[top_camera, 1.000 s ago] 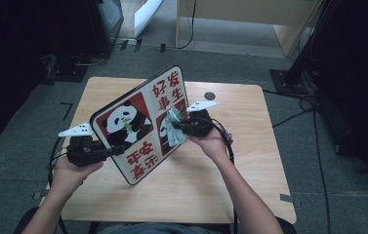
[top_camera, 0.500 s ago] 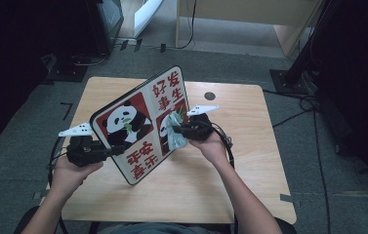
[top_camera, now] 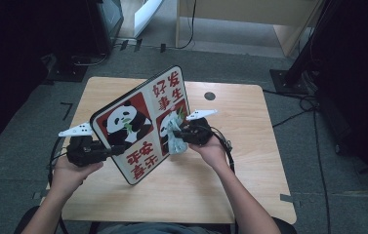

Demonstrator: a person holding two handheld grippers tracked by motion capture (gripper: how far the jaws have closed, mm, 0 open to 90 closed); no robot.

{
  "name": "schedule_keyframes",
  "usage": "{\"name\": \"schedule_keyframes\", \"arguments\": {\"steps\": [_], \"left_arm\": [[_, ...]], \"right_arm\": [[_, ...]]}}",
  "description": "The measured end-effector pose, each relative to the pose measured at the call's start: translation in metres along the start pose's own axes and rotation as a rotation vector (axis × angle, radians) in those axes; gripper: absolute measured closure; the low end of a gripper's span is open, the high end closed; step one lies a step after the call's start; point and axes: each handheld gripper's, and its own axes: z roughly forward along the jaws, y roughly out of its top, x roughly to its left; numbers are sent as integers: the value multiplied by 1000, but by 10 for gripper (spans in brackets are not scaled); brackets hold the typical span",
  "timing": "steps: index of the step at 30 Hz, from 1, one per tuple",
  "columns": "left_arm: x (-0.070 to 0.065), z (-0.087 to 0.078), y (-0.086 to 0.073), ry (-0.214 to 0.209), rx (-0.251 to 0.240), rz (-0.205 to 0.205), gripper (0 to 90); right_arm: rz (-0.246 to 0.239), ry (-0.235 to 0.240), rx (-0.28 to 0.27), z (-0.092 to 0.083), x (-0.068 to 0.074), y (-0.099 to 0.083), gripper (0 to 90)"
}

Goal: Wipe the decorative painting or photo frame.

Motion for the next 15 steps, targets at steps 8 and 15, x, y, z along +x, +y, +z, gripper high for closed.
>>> {"name": "schedule_keyframes", "arguments": {"steps": [8, 15], "left_arm": [[0, 0, 0, -2, 0, -2, 761], [0, 0, 0, -2, -1, -4, 760]], "right_arm": [[6, 0, 15, 4, -2, -9, 799], [15, 0, 28, 8, -4, -18, 800]]}}
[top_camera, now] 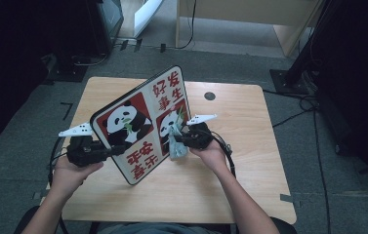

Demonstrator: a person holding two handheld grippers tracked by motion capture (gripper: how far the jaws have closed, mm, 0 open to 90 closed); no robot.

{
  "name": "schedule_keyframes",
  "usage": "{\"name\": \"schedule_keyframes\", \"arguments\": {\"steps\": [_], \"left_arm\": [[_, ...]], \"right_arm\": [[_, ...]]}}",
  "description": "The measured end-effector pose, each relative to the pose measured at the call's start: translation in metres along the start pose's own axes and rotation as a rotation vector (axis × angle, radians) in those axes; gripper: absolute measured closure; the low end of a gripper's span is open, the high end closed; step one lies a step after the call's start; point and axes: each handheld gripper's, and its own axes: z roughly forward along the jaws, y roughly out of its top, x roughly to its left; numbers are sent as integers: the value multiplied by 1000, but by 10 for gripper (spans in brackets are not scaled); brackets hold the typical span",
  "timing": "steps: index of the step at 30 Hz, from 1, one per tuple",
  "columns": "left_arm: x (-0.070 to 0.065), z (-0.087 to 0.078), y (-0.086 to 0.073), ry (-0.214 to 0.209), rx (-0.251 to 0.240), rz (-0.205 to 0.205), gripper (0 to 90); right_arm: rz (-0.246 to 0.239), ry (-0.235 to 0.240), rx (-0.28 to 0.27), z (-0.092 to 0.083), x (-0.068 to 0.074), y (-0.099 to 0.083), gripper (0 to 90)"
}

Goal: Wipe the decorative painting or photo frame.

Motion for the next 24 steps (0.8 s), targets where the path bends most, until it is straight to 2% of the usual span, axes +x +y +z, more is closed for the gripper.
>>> {"name": "schedule_keyframes", "arguments": {"steps": [9, 20, 24], "left_arm": [[0, 0, 0, -3, 0, 1, 758], [0, 0, 0, -2, -1, 0, 758], [0, 0, 0, -2, -1, 0, 758]], "right_arm": [[-5, -6, 37, 2, 0, -2, 802], [18, 9, 21, 4, -2, -6, 790], [38, 26, 49, 4, -4, -5, 817]]}}
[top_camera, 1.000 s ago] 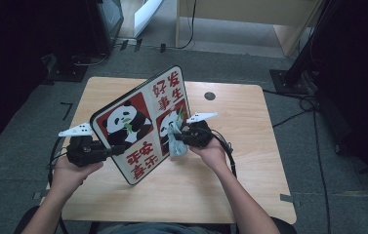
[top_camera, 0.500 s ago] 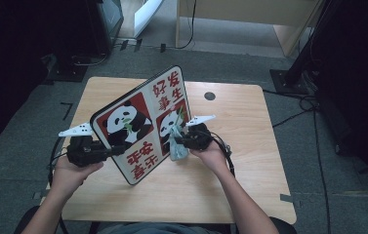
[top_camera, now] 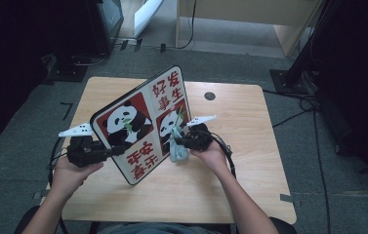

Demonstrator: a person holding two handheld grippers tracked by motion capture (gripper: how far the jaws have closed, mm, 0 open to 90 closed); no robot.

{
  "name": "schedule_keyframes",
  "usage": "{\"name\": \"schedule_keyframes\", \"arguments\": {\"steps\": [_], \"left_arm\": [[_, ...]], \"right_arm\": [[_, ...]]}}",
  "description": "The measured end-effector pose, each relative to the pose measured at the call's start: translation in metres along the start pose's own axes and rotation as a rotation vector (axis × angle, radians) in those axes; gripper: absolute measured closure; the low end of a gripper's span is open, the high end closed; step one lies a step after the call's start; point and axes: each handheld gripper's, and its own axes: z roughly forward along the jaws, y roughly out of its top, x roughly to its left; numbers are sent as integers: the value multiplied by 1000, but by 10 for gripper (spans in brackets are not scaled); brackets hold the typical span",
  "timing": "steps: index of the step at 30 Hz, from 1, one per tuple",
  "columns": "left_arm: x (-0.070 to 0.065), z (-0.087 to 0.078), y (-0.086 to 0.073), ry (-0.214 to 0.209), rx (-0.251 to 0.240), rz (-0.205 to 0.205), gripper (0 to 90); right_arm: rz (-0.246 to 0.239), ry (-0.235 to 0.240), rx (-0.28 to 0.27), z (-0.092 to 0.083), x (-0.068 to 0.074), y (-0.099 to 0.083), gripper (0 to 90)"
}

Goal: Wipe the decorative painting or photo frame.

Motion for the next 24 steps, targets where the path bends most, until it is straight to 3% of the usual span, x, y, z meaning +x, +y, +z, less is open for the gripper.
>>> {"name": "schedule_keyframes", "arguments": {"steps": [3, 7, 10, 14, 24], "left_arm": [[0, 0, 0, 0, 1, 1, 758], [0, 0, 0, 5, -4, -6, 763], [1, 0, 0, 7, -7, -7, 764], [1, 0, -1, 10, -8, -10, 766], [-1, 0, -2, 22, -12, -15, 771]], "right_arm": [[6, 4, 24, -4, 0, 5, 822], [-20, -7, 6, -13, 3, 12, 822], [-53, -25, -34, -25, 8, 23, 822], [-71, -9, -58, -33, 15, 34, 822], [-174, 27, -164, -60, 46, 84, 822]]}}
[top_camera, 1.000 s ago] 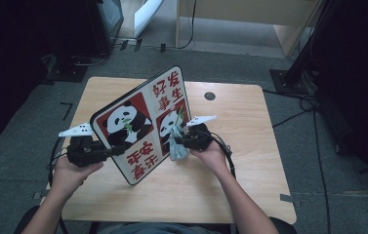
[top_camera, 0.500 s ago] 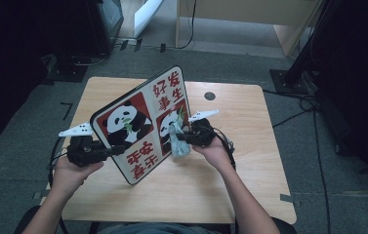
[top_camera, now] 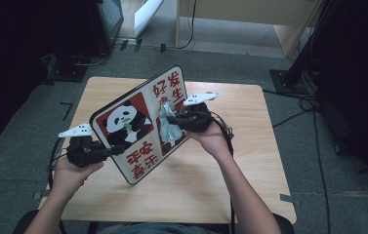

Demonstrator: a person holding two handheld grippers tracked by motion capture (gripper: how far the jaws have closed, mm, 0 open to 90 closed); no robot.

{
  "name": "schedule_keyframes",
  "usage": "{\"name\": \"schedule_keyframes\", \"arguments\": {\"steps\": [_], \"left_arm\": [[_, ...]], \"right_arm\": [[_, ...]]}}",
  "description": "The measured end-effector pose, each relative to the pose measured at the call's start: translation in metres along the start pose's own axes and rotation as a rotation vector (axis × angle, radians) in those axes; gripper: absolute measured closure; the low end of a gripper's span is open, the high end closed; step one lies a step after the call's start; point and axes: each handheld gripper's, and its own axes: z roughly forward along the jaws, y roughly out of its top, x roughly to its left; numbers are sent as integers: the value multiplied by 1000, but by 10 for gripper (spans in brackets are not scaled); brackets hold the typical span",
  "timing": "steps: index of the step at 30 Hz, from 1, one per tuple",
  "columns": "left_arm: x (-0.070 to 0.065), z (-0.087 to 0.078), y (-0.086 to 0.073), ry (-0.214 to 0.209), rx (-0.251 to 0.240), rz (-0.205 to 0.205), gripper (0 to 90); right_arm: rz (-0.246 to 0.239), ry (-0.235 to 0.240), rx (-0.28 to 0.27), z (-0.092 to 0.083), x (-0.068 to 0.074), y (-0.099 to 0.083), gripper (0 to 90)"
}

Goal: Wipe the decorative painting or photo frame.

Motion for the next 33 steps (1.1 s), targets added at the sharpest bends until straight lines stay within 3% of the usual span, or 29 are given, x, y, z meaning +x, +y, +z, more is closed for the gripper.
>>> {"name": "schedule_keyframes", "arguments": {"steps": [3, 6, 17, 21, 33], "left_arm": [[-1, 0, 0, 7, 3, 2, 774], [-2, 0, 0, 17, 4, 5, 775], [-2, 0, 1, 19, 1, -2, 779], [-2, 0, 1, 15, 6, 0, 779], [-1, 0, 1, 10, 8, 12, 776]], "right_arm": [[-24, -10, -23, -3, 5, 11, 823], [-47, 14, -48, -5, 12, 30, 822], [-109, 49, -103, 0, 17, 59, 821], [-127, 51, -106, 5, 17, 60, 819], [-109, 50, -126, 8, 14, 53, 817]]}}
